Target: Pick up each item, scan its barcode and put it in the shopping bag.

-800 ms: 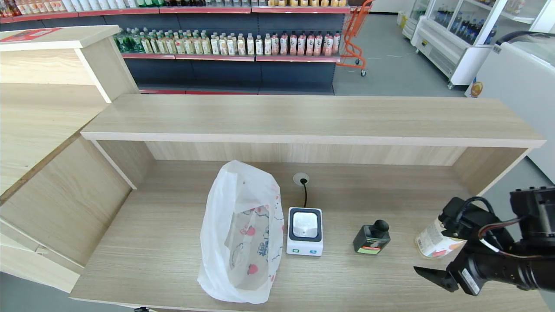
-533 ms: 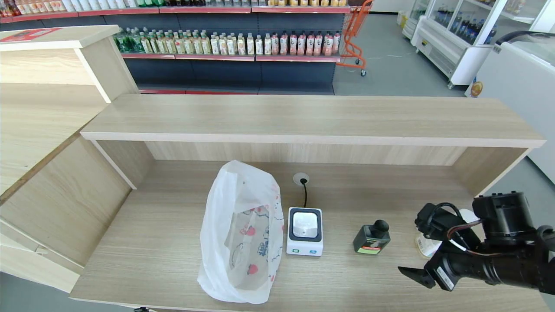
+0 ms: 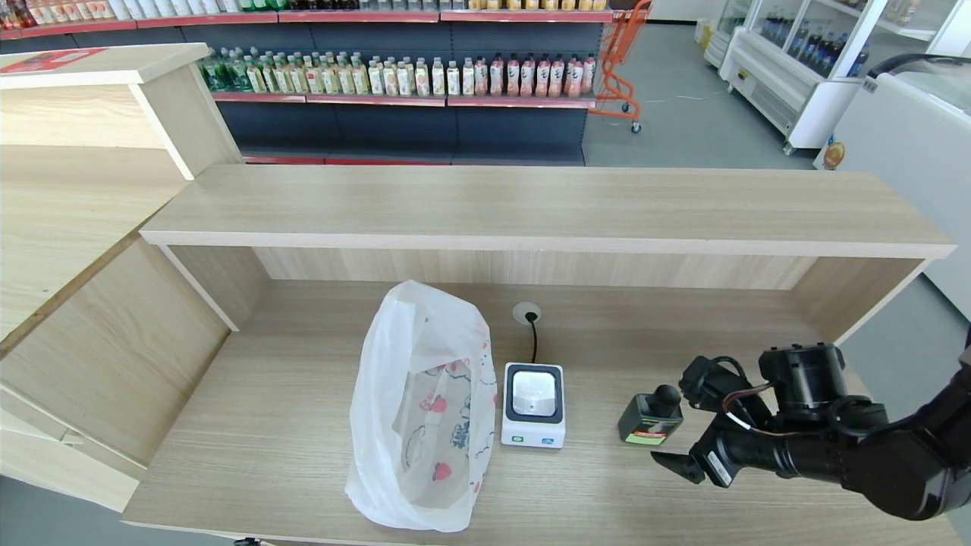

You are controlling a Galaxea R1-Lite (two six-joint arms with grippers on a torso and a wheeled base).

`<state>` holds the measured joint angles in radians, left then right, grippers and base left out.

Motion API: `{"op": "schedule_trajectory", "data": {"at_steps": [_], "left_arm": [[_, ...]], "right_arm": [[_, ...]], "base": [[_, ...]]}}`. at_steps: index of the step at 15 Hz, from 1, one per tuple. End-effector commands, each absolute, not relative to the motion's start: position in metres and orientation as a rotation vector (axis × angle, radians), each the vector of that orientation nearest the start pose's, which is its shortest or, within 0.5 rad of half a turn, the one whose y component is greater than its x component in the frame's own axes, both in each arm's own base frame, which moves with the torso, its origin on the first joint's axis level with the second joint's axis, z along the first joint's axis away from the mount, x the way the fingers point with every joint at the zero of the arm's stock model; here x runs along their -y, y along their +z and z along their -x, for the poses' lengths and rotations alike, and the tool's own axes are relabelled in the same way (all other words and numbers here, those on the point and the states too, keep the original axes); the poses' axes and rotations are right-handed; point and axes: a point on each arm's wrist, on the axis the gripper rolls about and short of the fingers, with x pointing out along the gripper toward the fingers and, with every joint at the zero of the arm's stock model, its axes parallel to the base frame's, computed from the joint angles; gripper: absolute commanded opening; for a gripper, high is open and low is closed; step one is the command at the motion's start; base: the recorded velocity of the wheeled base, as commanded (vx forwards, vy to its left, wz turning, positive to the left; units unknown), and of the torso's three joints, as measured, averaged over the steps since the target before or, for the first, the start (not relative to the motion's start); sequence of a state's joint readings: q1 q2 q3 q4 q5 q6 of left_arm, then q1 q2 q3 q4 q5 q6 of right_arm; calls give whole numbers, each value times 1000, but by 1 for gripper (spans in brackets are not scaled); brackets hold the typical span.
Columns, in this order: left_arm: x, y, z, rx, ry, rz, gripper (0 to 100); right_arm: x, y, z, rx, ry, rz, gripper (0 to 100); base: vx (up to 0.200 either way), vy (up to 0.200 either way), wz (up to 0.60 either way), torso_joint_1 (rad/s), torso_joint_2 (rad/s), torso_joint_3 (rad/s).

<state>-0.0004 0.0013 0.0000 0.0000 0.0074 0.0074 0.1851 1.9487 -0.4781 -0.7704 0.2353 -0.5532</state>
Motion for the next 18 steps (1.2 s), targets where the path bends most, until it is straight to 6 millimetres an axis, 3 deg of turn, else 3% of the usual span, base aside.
{"op": "schedule_trajectory", "data": {"at_steps": [1,9,15,16,18], "left_arm": [[0,76,23,-2,6,-8,100],[0,76,23,-2,8,-8,100],[0,76,23,-2,6,-8,100],[0,76,23,-2,8,-8,100],[0,76,23,-2,8,-8,100]], "right_arm": [[-61,34,-285,-588,602,502,100],[-87,26,-325,-496,656,499,100],[-103,18,-332,-477,690,492,100],[-104,20,-330,-472,691,492,0],[-101,23,-320,-483,693,492,0]], "base": [[0,0,0,0,0,0],[0,0,0,0,0,0],[0,0,0,0,0,0],[0,0,0,0,0,0],[0,0,0,0,0,0]]}}
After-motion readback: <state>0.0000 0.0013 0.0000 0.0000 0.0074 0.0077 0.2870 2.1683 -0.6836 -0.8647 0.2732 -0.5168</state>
